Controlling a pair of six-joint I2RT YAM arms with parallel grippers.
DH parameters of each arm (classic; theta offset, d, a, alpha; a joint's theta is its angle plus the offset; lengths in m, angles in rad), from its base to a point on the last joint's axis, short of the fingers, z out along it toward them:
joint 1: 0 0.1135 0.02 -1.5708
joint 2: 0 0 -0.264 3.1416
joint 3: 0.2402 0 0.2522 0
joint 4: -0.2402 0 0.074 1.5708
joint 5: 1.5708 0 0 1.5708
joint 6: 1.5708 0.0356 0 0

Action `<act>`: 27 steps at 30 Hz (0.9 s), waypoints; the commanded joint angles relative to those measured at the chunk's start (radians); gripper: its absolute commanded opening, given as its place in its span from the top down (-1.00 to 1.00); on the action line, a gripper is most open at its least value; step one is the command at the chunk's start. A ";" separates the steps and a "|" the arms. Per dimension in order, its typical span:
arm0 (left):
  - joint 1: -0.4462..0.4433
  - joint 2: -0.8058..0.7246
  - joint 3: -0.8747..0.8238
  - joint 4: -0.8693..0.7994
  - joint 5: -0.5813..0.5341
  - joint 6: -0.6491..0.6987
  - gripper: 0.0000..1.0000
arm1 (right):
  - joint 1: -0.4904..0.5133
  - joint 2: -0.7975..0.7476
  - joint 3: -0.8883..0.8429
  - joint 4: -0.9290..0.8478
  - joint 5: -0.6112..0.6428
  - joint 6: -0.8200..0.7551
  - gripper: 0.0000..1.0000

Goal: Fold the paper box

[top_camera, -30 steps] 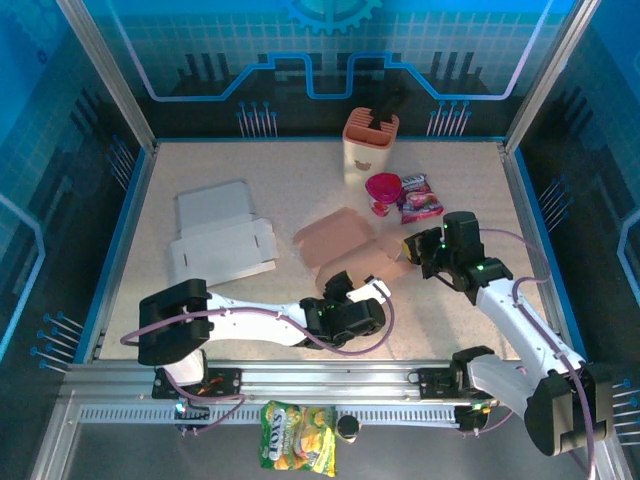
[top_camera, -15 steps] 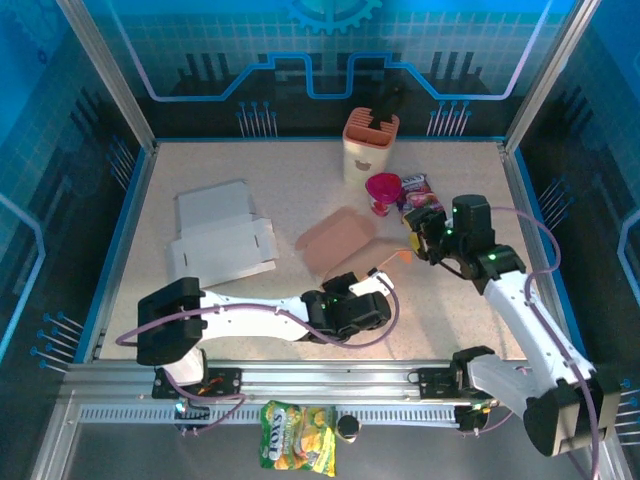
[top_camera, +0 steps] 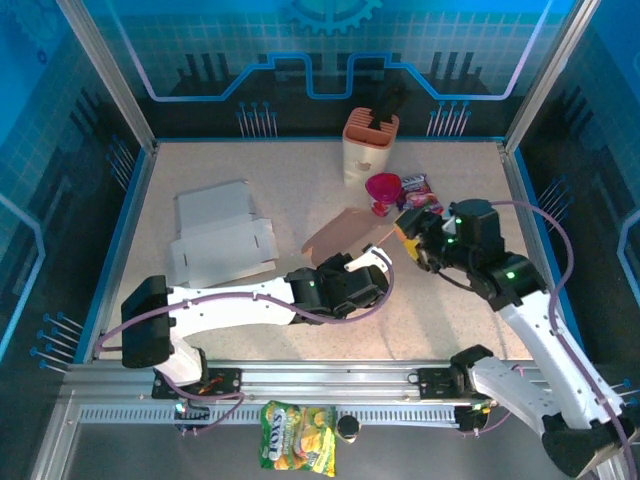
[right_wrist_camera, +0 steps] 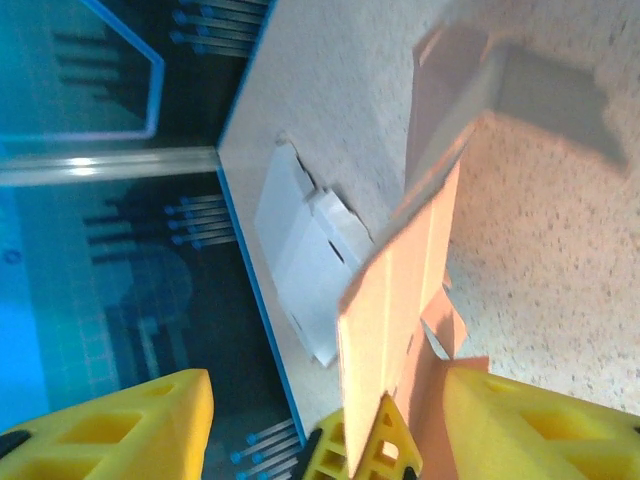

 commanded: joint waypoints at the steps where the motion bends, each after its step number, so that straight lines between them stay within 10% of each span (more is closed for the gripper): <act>1: 0.003 0.016 0.052 -0.047 -0.001 -0.008 1.00 | 0.075 0.037 0.023 0.030 0.079 0.051 -0.24; 15: -0.001 0.011 0.069 -0.039 -0.009 0.014 1.00 | 0.101 0.124 -0.036 0.163 0.065 0.114 0.27; 20: -0.004 -0.002 0.071 -0.033 -0.029 0.017 1.00 | 0.106 0.131 -0.049 0.190 0.055 0.137 1.00; 23: -0.010 -0.049 0.064 -0.038 -0.052 -0.023 -0.08 | 0.108 0.109 -0.045 0.191 0.078 0.151 1.00; 27: -0.018 -0.202 -0.019 0.007 -0.043 -0.114 -0.55 | 0.100 0.101 0.007 0.158 0.103 0.171 1.00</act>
